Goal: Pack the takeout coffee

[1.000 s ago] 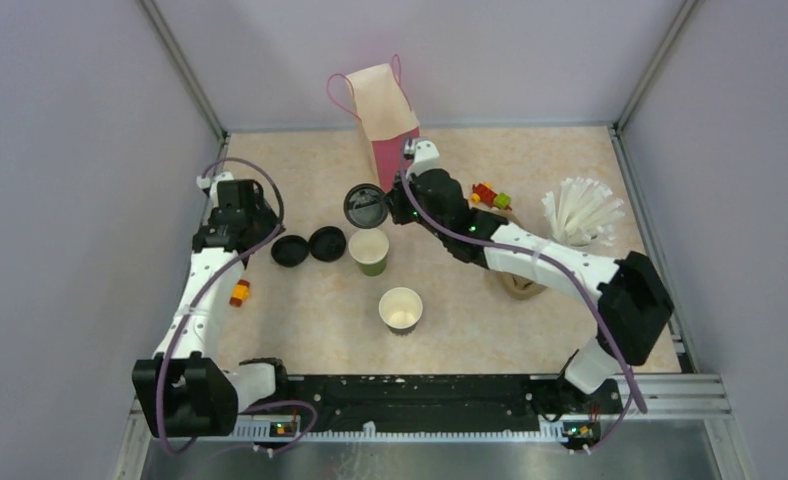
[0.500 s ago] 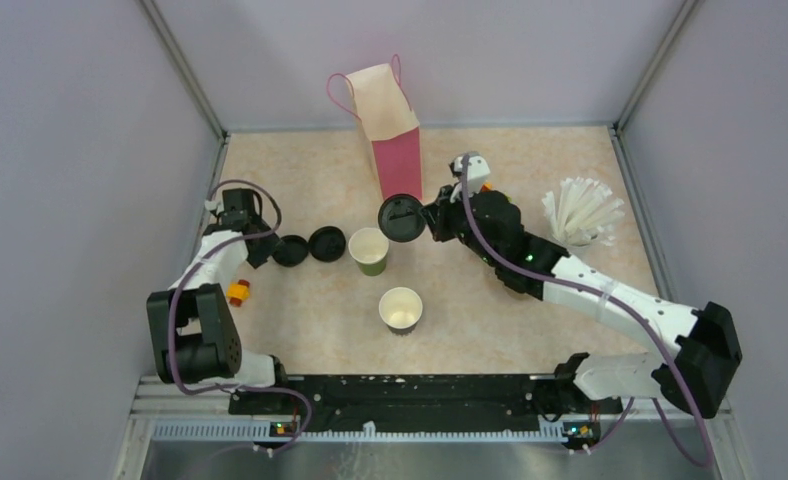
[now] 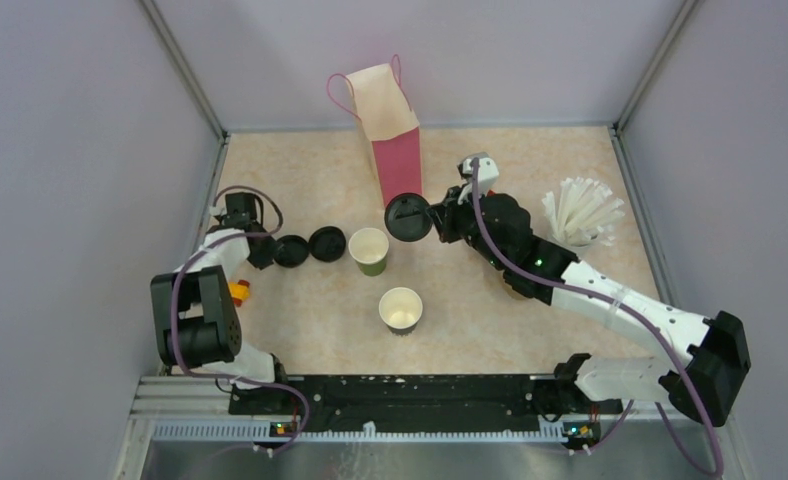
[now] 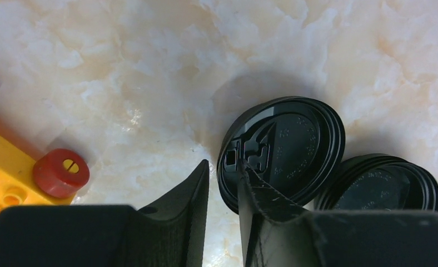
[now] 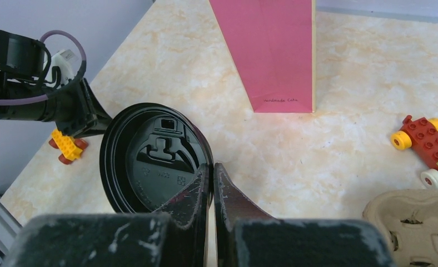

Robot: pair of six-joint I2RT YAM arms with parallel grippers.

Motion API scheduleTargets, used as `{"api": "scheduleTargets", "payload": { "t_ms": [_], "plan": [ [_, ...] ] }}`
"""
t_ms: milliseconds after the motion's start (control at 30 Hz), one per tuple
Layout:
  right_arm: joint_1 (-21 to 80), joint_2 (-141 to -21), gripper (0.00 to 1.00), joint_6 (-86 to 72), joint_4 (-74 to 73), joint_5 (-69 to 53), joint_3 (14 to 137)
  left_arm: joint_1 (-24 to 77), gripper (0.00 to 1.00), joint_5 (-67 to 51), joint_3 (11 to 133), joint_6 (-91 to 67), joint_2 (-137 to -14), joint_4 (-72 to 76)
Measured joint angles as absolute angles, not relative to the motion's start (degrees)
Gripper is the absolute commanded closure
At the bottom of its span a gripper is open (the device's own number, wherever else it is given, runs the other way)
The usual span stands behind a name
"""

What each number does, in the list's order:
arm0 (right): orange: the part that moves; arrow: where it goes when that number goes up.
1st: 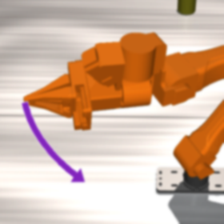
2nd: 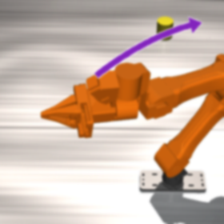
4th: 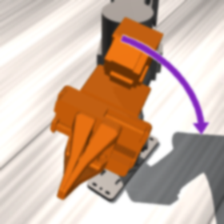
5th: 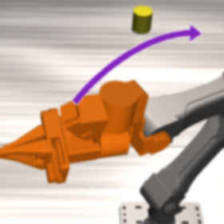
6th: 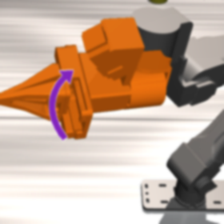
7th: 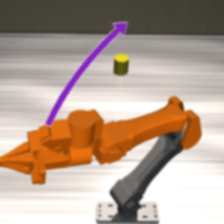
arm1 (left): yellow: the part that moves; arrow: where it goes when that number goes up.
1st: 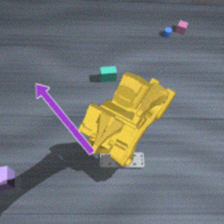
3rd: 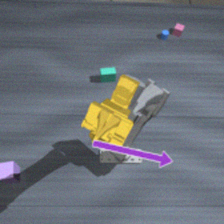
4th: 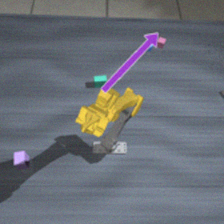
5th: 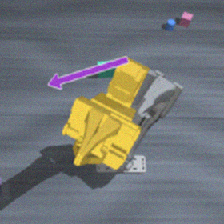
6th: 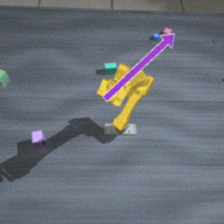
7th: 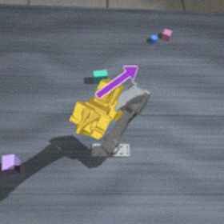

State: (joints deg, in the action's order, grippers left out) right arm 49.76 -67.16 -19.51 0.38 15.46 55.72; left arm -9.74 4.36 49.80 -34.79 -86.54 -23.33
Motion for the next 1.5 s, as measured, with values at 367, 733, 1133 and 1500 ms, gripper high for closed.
{"api": "scheduleTargets", "payload": {
  "t_ms": [367, 733, 1133, 1500],
  "plan": [
    [49.8, -66.5, 1.00, -19.5, 0.2, 16.0, 55.5, -9.8, 1.00, 1.7, 50.3, -33.7, -89.7, -23.6],
    [49.8, -66.4, 1.00, -19.5, -0.5, 16.1, 55.5, -9.8, 0.98, 1.1, 54.9, -30.8, -80.4, -27.1],
    [49.8, -66.4, 1.00, -19.5, -0.9, 16.4, 55.5, -8.3, 0.95, -18.6, 54.6, -27.3, -81.4, -25.2],
    [49.8, -66.4, 1.00, -19.5, -0.9, 16.5, 55.5, -7.0, 0.89, -23.4, 52.8, -26.8, -86.1, -23.7]
  ]
}}
